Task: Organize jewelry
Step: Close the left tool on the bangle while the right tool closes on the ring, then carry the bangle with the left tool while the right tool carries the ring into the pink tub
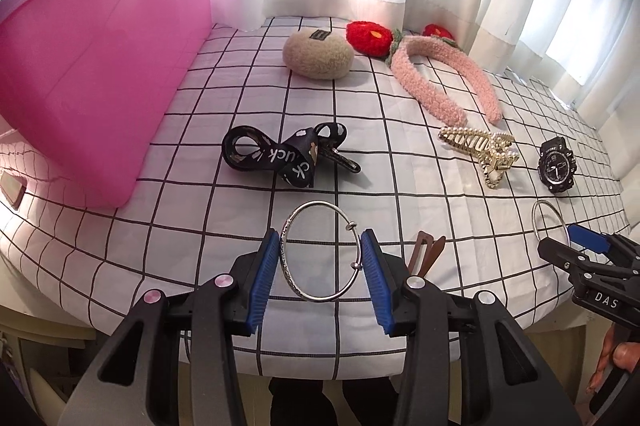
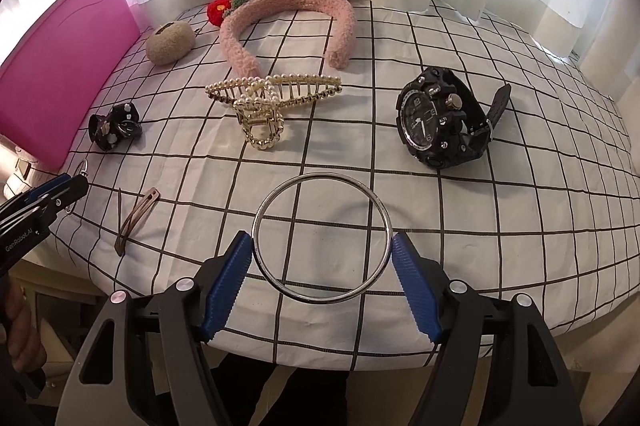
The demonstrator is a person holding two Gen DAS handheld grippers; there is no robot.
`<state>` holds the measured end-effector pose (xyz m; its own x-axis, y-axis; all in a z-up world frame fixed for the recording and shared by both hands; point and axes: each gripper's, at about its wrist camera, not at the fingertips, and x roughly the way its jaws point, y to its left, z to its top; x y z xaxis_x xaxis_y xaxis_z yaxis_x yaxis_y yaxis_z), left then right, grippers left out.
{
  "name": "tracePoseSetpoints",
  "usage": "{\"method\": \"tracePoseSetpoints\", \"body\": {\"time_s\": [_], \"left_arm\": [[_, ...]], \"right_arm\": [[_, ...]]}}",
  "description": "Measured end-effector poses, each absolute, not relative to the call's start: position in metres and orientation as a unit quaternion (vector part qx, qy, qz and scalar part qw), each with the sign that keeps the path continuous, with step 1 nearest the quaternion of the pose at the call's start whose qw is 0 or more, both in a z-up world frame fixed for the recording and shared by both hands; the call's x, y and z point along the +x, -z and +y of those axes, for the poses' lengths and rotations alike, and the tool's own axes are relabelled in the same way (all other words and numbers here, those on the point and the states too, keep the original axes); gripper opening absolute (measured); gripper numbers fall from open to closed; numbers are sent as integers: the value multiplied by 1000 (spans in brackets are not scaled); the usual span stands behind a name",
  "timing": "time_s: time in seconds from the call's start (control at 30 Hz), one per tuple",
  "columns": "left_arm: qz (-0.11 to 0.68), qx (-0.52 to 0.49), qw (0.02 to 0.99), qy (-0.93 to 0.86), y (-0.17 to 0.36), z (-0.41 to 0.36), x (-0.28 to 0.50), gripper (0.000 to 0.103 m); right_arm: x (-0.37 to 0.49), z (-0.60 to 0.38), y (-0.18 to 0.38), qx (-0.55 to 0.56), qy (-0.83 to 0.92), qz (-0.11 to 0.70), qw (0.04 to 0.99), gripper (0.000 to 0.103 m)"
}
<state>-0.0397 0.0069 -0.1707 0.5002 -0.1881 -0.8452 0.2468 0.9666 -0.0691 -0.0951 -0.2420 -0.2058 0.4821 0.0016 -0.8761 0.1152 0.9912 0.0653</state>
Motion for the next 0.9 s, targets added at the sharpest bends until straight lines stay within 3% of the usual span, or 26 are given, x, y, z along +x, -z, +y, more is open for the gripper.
{"method": "tracePoseSetpoints", "body": {"time_s": [0.5,0.9], "left_arm": [[391,17,910,137,82,17,-26,41],[310,-7,946,97,10,71,-6,41]], "right_arm": [[-62,-207,110,28,-9,420,907,69],[-21,-138,38,0,-85,333,939,69]]}}
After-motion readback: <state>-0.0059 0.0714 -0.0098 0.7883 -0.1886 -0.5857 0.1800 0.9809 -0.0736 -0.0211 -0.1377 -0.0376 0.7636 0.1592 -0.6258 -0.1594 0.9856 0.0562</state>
